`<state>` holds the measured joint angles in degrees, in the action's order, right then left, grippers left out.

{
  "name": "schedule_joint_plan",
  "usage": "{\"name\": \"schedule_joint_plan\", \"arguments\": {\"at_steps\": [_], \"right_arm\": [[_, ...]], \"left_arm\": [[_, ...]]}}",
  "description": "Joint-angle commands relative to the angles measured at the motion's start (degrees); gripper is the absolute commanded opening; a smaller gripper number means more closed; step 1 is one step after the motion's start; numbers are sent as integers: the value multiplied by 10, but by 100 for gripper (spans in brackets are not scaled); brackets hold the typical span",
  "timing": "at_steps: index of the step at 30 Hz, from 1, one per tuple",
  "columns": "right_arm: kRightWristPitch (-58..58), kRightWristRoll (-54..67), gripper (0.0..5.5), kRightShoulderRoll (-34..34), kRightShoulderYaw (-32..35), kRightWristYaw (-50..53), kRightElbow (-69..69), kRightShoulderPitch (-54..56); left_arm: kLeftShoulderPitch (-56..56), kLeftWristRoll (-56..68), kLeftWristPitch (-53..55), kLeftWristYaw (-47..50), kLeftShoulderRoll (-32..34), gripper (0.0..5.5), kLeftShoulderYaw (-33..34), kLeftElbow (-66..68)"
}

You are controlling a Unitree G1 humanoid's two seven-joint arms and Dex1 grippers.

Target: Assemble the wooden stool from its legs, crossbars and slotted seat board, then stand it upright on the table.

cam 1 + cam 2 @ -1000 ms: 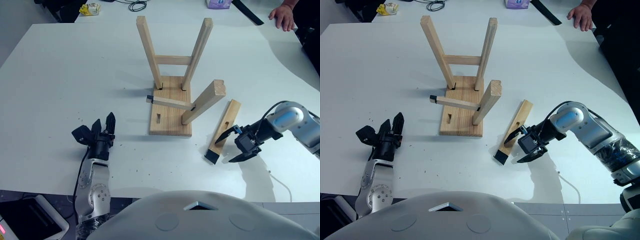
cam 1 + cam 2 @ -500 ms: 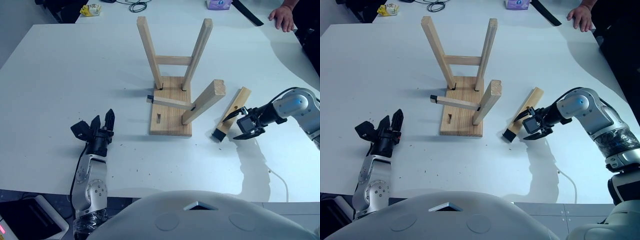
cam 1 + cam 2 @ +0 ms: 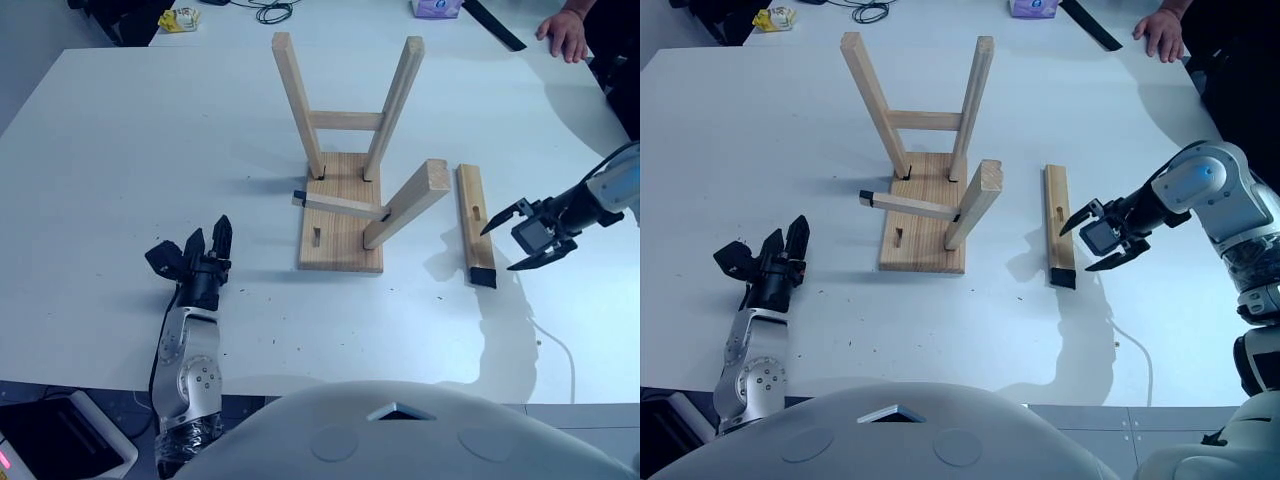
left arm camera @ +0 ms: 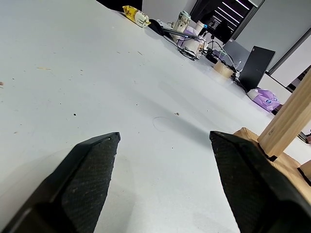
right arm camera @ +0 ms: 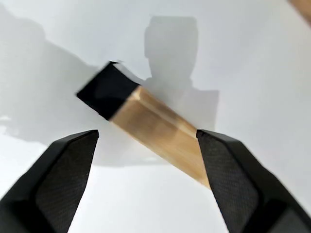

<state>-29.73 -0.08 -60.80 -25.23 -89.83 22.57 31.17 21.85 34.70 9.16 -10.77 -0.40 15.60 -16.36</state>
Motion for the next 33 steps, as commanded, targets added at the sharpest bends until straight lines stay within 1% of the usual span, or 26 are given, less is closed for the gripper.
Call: {"name": "schedule_joint_plan", "arguments": {"at_steps": [1, 3, 5, 7, 9, 11, 14, 18, 21, 27, 33], "right_arm": [[217, 43, 372, 29, 62, 71, -49, -15], [376, 88, 372, 43, 99, 115, -104, -37], [521, 119, 372, 70, 140, 190, -154, -58], [664, 133, 372, 117, 186, 289, -206, -75], [792, 143, 372, 163, 231, 363, -272, -97], [905, 108, 372, 235, 272, 437, -332, -110], [1001, 32, 372, 343, 305, 538, -403, -135], [1044, -35, 372, 442, 332, 647, -459, -154], [1072, -78, 372, 498, 356, 726, -492, -155], [1058, -100, 372, 556, 365, 818, -512, -164], [1082, -78, 372, 591, 381, 840, -474, -173]], "left_arm": [[-1, -2, -1, -2, 1, 343, 3, 9], [-1, -2, -2, -4, 2, 343, 5, 12], [3, -1, -5, -6, 2, 343, 9, 13], [5, -1, -9, -6, 0, 343, 12, 18], [4, -2, -9, -6, -1, 343, 11, 21], [6, -3, -10, -6, -3, 343, 10, 21], [6, -3, -10, -5, -4, 343, 11, 19], [-2, -1, -3, -7, 3, 343, 13, 23], [-14, -1, 4, -11, 13, 343, 16, 33], [-31, 0, 10, -14, 23, 343, 18, 47], [-53, -4, 18, -18, 36, 343, 15, 59]]}}
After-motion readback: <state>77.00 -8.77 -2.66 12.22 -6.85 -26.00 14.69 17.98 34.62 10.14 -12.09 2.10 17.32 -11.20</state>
